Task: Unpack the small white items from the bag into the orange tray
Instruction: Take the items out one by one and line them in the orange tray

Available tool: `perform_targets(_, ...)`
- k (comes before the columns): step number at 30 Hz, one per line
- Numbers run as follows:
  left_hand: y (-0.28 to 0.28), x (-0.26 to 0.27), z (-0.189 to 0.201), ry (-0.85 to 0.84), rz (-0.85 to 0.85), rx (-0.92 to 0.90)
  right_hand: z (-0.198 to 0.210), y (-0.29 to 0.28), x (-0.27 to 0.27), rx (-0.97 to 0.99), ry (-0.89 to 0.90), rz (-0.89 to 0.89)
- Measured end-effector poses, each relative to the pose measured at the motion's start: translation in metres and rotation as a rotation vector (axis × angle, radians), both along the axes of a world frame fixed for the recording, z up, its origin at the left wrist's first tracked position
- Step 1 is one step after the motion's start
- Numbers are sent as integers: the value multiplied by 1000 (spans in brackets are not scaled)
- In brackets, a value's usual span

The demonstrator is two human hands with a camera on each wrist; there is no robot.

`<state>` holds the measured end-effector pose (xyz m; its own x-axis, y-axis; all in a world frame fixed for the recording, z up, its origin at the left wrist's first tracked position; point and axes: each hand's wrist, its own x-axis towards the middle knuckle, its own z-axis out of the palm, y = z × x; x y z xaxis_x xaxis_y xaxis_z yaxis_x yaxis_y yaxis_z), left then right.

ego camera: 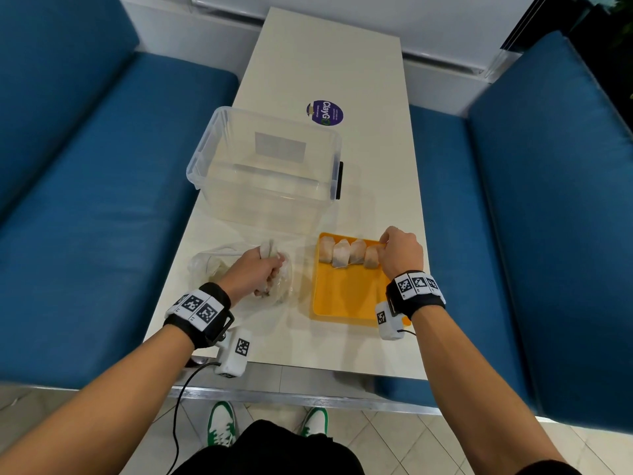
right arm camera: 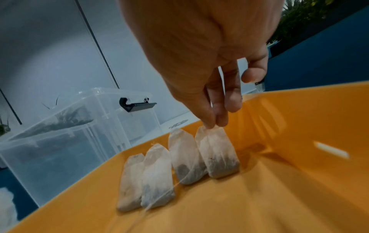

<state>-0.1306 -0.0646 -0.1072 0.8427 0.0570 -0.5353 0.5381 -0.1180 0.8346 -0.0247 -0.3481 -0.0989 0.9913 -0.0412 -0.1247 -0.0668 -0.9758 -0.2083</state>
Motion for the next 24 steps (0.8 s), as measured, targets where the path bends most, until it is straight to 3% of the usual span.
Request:
perform_targets(4,0,0,10,-22,-82,-53,6,4,-3,75,-67,-2)
perform_targets(7,-2,2,20,-78,-155,-68,15,20,-8,299,-122,108)
perform_targets(10,-7,5,29,-108,-183,-85,34,45,-18,536,-28,317)
perform_targets(14,-14,7,35,-127,-209,-105,55,72,-31,635,211,476)
perform_targets(20,-18,4,37,-146,-224,-112,53,74,-34,648,168,465)
perform_targets(24,-18,1,36,-182,-161,-91,58,68,-37,765,171,422)
